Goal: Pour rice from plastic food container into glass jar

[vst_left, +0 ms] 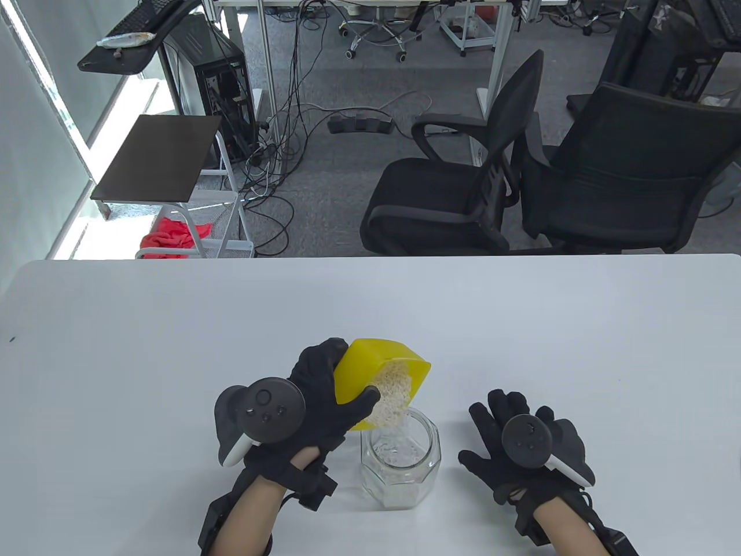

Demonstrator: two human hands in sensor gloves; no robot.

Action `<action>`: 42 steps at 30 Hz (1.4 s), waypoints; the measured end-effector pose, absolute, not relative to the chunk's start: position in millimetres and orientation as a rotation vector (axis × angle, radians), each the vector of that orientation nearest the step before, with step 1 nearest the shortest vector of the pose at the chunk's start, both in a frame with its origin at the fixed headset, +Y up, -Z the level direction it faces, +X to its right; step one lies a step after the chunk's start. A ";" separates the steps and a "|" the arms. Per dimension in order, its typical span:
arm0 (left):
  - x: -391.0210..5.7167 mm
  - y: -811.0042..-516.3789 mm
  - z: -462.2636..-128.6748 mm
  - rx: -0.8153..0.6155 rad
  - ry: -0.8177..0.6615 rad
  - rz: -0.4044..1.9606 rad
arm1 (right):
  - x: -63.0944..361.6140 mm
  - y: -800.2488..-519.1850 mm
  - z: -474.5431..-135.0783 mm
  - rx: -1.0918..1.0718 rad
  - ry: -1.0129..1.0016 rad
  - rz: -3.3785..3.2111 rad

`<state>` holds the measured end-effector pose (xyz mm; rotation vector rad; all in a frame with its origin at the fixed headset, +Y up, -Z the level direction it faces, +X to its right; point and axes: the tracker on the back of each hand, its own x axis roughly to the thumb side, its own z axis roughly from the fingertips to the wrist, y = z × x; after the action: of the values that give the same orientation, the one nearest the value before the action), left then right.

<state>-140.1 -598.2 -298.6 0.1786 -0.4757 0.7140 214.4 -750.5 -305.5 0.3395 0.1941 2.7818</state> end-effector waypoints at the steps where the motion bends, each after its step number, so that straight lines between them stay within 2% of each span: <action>1: -139.6 -597.7 -298.4 0.179 -0.479 0.712 | 214.3 -750.3 -305.4 0.339 0.195 2.783; 42: -127.2 -593.0 -289.7 0.249 -0.661 0.618 | 214.6 -748.9 -305.4 0.332 0.191 2.782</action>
<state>-127.2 -593.0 -289.7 0.2491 -0.6612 0.6183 214.6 -748.9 -305.4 0.3323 0.1910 2.7823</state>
